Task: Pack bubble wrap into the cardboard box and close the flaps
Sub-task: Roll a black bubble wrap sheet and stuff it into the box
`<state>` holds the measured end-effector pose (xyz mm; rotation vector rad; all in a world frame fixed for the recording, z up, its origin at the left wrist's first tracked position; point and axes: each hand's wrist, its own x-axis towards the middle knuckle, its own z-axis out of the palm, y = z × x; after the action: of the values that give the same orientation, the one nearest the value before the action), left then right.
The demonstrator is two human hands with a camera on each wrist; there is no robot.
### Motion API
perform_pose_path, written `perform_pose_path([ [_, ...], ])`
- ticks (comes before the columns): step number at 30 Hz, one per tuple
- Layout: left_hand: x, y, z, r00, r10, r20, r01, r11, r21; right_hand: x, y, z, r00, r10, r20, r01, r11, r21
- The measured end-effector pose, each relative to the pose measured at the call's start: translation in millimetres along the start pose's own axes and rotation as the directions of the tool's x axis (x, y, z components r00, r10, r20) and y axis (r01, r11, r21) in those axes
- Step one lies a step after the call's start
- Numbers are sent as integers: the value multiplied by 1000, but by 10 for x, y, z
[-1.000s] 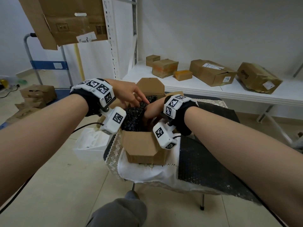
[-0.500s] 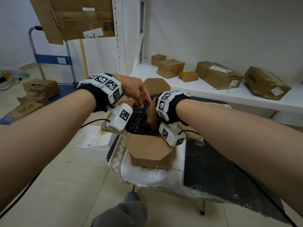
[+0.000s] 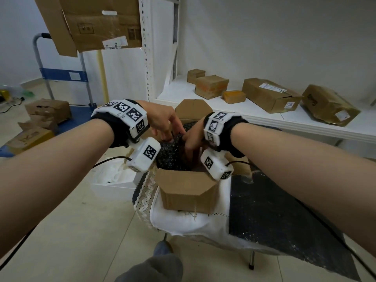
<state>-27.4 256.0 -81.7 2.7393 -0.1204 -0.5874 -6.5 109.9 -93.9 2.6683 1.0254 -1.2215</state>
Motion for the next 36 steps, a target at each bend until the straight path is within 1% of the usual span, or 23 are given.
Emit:
perform_pose_path([
  [1,-12,-4,-4,1000,-13,8,13,1000,7,-26,37,-17,999,-41,31,39,996,80],
  [3,-30,-13,-5,999,-22,23,22,1000,8,-140,43,-6,993,-110,29,100,964,247],
  [5,-59,-6,3,999,-15,33,15,1000,-11,-215,43,81,993,-110,46,92,950,299],
  [7,-73,21,26,999,-4,32,5,1000,-18,-194,37,166,992,-87,91,58,957,284],
  [8,-71,40,40,1000,5,26,-5,1000,-13,-181,9,193,986,-80,144,42,968,248],
  [10,-53,72,87,1000,29,13,-29,1000,2,-159,-60,234,975,-68,210,47,993,106],
  [11,-38,73,113,999,33,8,-33,999,5,-147,-90,263,975,-40,216,39,999,11],
  [12,-23,68,146,999,32,4,-32,999,7,-119,-115,301,983,-13,182,28,997,-79],
  [13,-8,58,179,1000,27,-1,-27,1000,10,-81,-141,353,994,-15,109,29,991,-131],
  [14,-2,53,214,1000,21,-5,-21,999,27,-44,-153,404,999,-10,43,15,993,-120],
  [15,4,54,241,1000,19,-13,-19,998,55,-22,-150,439,1000,2,-13,-3,997,-82],
  [17,-6,74,268,999,33,-37,-29,992,121,-55,-129,457,996,-19,-86,20,1000,8],
  [21,-120,109,267,999,30,-34,-24,985,170,-187,-12,268,996,-49,-78,65,972,224],
  [22,-157,114,271,999,26,-23,-21,981,191,-199,35,216,993,-27,-115,60,954,293],
  [23,-192,117,277,1000,25,-12,-22,979,201,-209,82,163,982,16,-189,53,934,352],
  [25,-251,143,303,1000,26,-3,-24,978,206,-231,164,54,910,139,-390,20,925,378],
  [26,-272,155,319,1000,27,-8,-25,977,210,-236,186,20,883,162,-441,12,931,366],
  [28,-287,173,352,1000,19,-19,-15,981,195,-223,187,-19,874,156,-461,14,939,343],
  [30,-270,152,400,1000,0,-8,1,989,149,-183,172,-44,863,132,-488,48,939,339],
  [32,-255,112,443,1000,12,10,-13,995,102,-151,136,-69,844,98,-528,93,941,324],
  [33,-253,98,460,999,19,25,-21,997,80,-147,114,-82,844,86,-530,107,940,323],
  [34,-258,91,474,999,25,45,-29,997,76,-144,98,-93,854,78,-514,110,939,326],
  [36,-275,85,486,996,32,86,-44,989,138,-132,71,-116,886,55,-461,87,956,281],
])
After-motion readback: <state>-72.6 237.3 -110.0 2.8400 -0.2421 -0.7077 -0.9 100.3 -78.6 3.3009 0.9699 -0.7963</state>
